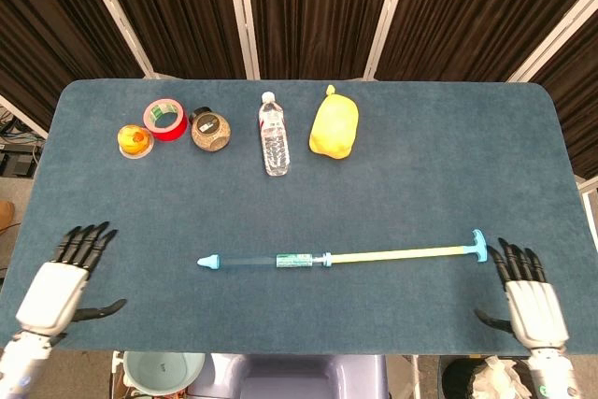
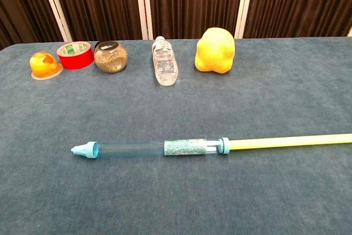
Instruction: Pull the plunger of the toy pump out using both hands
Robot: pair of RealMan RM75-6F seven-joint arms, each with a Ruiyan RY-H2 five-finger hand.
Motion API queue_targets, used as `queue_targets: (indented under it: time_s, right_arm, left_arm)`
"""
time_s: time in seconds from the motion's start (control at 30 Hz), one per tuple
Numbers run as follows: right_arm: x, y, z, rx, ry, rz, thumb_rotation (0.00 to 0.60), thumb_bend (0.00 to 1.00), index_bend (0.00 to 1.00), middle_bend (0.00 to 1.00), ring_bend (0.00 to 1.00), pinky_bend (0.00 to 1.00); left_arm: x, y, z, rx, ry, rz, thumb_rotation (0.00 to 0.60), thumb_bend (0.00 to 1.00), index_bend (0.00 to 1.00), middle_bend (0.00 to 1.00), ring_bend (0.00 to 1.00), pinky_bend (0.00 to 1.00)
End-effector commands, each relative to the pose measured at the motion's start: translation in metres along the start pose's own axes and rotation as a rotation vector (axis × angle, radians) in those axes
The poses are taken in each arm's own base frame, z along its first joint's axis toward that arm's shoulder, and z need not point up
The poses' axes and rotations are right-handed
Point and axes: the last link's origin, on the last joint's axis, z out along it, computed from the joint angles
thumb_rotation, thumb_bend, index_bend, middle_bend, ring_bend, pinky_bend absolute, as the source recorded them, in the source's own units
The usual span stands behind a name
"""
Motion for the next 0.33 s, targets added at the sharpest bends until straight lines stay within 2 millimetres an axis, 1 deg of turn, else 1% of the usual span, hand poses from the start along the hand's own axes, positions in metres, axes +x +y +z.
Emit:
queue_targets:
  time_s: [0.03, 0.17, 0.33]
  right_arm:
    - [0.007, 0.014, -0.009, -0.017, 0.027, -0.002, 0.6, 0.06, 0.08, 0.0, 0.0, 0.0]
    - [0.014, 0.022, -0.008, -0.061, 0.089, 0.032, 0.6, 0.07, 0.08, 0.0, 0.0, 0.0]
    - [0.013, 0.021, -0.004, -0.092, 0.088, 0.053, 0.6, 0.09, 0.07, 0.0, 0.0, 0.0]
  left_arm:
    - [0.001, -0.019, -0.015, 0.041, 0.0, 0.012, 0.6, 0.02, 0.0, 0.0, 0.0, 0.01]
    - [0.007, -0.03, -0.02, 0.101, 0.012, 0.003, 0.6, 0.02, 0.0, 0.0, 0.0, 0.01]
    - [0.008, -0.033, -0.022, 0.13, 0.003, -0.006, 0.6, 0.02, 0.0, 0.0, 0.0, 0.01]
